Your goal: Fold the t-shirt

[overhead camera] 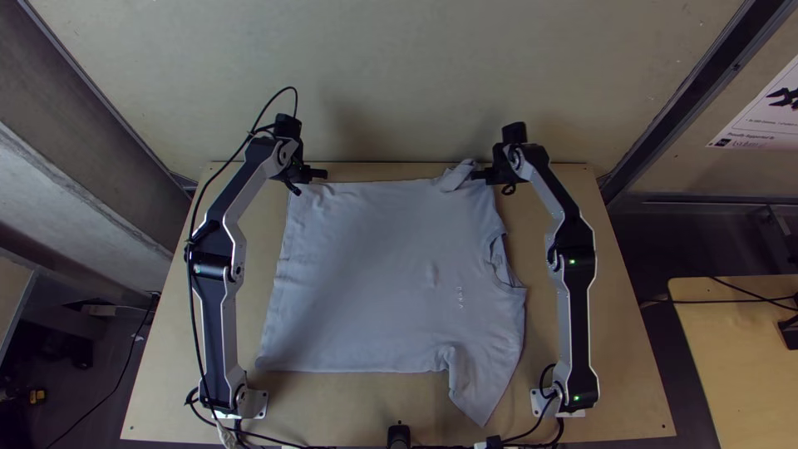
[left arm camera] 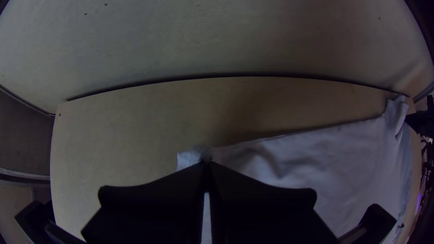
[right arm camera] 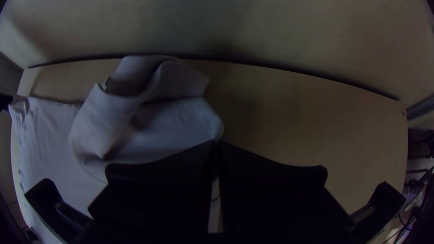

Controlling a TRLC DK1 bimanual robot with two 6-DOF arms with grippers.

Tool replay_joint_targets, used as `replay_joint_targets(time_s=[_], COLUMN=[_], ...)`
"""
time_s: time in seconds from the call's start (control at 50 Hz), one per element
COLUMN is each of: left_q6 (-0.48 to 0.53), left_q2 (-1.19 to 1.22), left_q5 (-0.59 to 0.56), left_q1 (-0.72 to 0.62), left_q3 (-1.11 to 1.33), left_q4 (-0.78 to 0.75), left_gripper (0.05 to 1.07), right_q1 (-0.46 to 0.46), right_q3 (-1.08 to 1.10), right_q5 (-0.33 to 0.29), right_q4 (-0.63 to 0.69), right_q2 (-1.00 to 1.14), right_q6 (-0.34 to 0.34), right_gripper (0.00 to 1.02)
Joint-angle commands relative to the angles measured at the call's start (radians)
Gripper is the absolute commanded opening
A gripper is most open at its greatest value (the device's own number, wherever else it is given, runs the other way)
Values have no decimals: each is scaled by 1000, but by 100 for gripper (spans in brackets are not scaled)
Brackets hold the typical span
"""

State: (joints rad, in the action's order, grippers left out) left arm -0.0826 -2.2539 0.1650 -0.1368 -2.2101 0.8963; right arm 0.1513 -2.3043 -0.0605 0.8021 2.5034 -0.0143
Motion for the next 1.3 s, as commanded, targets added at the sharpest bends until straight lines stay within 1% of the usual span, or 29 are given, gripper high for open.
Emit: replay_joint_targets(time_s=[0.0, 0.2, 0.28, 0.38, 0.48, 0.68, 0.9, 1.0, 1.28], left_q6=[-14, -19, -17, -16, -14, -23, -39, -39, -34], left_q2=[39, 8, 7, 8, 10, 33, 62, 83, 203], left_q5=[-10, -12, -33, -38, -56, -61, -111, -117, -153], left_q1=[36, 115, 128, 121, 105, 78, 78, 83, 97], left_q3=[-3, -2, 0, 0, 0, 16, 47, 73, 231], left_q4=[15, 13, 15, 20, 41, 81, 98, 99, 89], left_gripper=[8, 8, 8, 8, 8, 8, 8, 8, 8], right_q1=[-32, -44, -44, -42, -39, -39, -27, -22, -13], right_q3=[25, 43, 43, 43, 45, 59, 180, 236, 411], right_q5=[10, 13, 14, 14, 14, 14, 14, 14, 18], right_q4=[2, 5, 6, 8, 37, 143, 152, 152, 144], right_q2=[-67, -83, -86, -92, -107, -161, -261, -301, -425], right_q6=[-9, -9, -9, -10, -13, -36, -35, -33, -33], right_gripper=[2, 2, 2, 2, 2, 2, 2, 2, 2])
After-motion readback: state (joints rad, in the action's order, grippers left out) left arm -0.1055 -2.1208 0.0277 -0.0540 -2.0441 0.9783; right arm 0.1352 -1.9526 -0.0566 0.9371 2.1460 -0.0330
